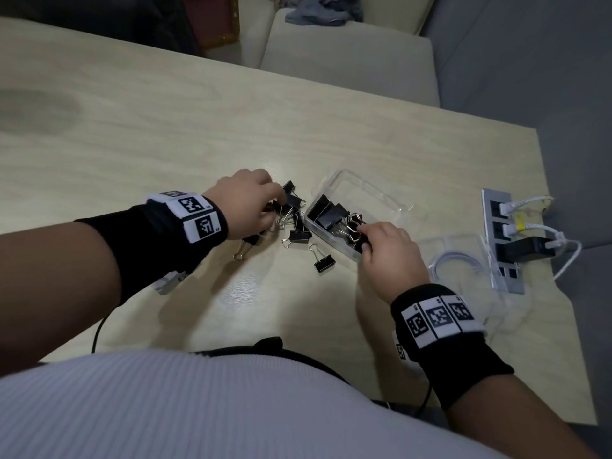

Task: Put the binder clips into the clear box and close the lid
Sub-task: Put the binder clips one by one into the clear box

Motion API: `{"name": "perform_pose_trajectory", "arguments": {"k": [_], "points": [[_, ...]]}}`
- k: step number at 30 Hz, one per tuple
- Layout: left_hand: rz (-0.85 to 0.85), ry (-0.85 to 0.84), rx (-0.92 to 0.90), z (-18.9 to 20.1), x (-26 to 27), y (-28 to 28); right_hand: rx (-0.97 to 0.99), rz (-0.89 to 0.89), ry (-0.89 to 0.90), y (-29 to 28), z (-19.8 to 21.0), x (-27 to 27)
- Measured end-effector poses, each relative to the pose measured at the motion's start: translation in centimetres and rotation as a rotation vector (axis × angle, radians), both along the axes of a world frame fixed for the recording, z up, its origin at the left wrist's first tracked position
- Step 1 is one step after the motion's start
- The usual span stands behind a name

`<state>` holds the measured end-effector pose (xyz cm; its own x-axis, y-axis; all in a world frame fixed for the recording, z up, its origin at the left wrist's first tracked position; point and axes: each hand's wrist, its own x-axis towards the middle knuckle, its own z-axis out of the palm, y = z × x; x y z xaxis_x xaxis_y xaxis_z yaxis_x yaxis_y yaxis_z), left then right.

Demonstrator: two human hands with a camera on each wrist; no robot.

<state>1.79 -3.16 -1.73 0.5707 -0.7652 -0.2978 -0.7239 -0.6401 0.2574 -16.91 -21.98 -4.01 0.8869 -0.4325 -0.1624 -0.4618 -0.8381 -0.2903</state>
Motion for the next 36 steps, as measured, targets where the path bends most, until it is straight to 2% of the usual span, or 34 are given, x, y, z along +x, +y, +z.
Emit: {"name": "perform_pose_trajectory", "arguments": {"k": [3,6,9,13,16,19,23,30,36], "points": [[-0.095,-0.056,0.009,-0.2,-0.7,-0.5,-0.003,-0.021,-0.043,0.3,0.1,-0.1],[-0.003,-0.044,0.081,-0.8,-0.3,-0.3,-0.002,-0.030,-0.146,1.1,0.4,-0.2],[0.011,-0.013,0.236,-1.4,0.2,0.9,0.029,0.095,-0.231,2.3,0.6,-0.3],[-0.011,0.050,0.211,-2.3,0.1,2.3,0.120,0.255,-0.105,4.2,0.3,-0.2],[0.041,0.089,0.169,-2.3,0.0,2.7,0.046,0.340,0.070,5.2,-0.5,0.1],[0.056,0.104,0.147,-2.3,0.1,2.8,-0.029,0.335,0.203,5.8,-1.3,0.1],[0.068,0.133,0.114,-2.2,0.6,2.8,-0.027,0.332,0.237,6.1,-1.6,0.3],[0.130,0.167,0.003,-0.7,2.0,2.1,0.099,0.265,0.227,5.6,-1.2,0.4],[-0.004,0.123,0.183,-1.7,1.3,1.6,0.250,0.224,0.057,4.8,-0.4,0.5]]}}
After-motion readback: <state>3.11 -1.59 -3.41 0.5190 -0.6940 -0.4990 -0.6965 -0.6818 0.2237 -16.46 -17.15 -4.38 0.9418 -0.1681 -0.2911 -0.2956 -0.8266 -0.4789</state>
